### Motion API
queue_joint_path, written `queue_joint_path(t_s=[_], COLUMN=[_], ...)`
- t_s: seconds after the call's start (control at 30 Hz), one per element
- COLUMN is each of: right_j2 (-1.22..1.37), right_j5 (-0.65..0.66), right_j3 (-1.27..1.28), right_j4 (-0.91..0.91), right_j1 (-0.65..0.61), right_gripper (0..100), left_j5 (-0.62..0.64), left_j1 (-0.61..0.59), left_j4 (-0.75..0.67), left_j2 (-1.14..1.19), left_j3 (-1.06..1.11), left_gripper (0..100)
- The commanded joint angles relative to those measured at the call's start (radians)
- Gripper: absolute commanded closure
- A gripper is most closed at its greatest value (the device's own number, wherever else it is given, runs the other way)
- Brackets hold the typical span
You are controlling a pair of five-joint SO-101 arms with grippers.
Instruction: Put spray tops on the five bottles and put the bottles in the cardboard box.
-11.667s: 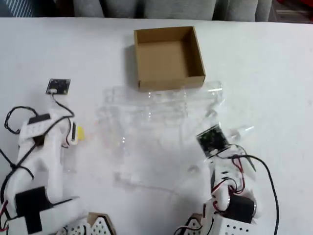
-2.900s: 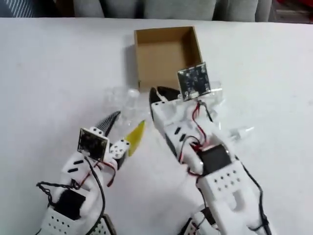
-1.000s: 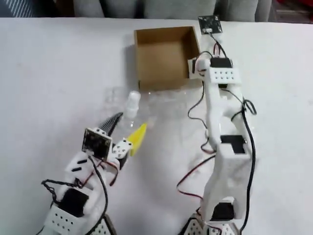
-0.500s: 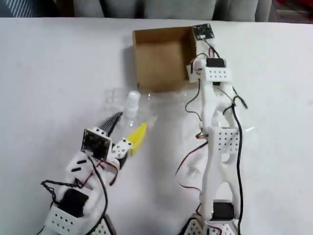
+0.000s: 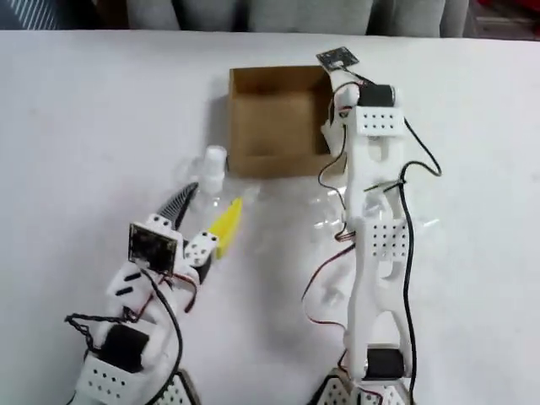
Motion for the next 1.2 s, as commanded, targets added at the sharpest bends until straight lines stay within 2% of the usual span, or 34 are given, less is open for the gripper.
queue_joint_path(t_s=[0.0,0.17,0.33,0.43,0.57,0.67,0.8,0.9,1.0,1.17], right_j2=[-0.022,0.016,0.073,0.07,-0.012,-0.108,-0.211,-0.292,-0.415,-0.654], right_j5=[-0.014,-0.012,-0.02,-0.021,-0.023,-0.072,-0.127,-0.158,-0.157,-0.153], right_j3=[-0.057,-0.054,-0.061,-0.063,-0.061,-0.051,-0.025,0.074,0.229,0.542], right_j4=[0.048,0.073,0.071,0.071,0.079,0.079,0.084,0.084,0.084,0.079], right_j1=[-0.015,-0.005,-0.01,-0.007,0.002,0.021,0.022,0.016,0.015,0.016], right_gripper=[98.0,95.0,78.4,73.5,73.3,73.3,73.4,73.6,79.5,87.5], left_j5=[-0.003,-0.003,-0.003,-0.003,-0.003,-0.003,-0.002,-0.002,-0.002,-0.002], left_j1=[-0.015,-0.015,-0.015,-0.015,-0.015,-0.015,-0.015,-0.015,-0.015,-0.015], left_j4=[-0.035,-0.032,-0.034,-0.032,-0.035,-0.038,-0.127,-0.204,-0.273,-0.293], left_j2=[-0.01,-0.01,-0.01,-0.01,-0.01,-0.01,-0.008,-0.005,-0.004,-0.001], left_j3=[-0.009,-0.012,-0.012,-0.012,-0.014,-0.015,-0.011,-0.012,-0.015,-0.095], left_gripper=[98,98,98,98,98,98,98,98,98,98])
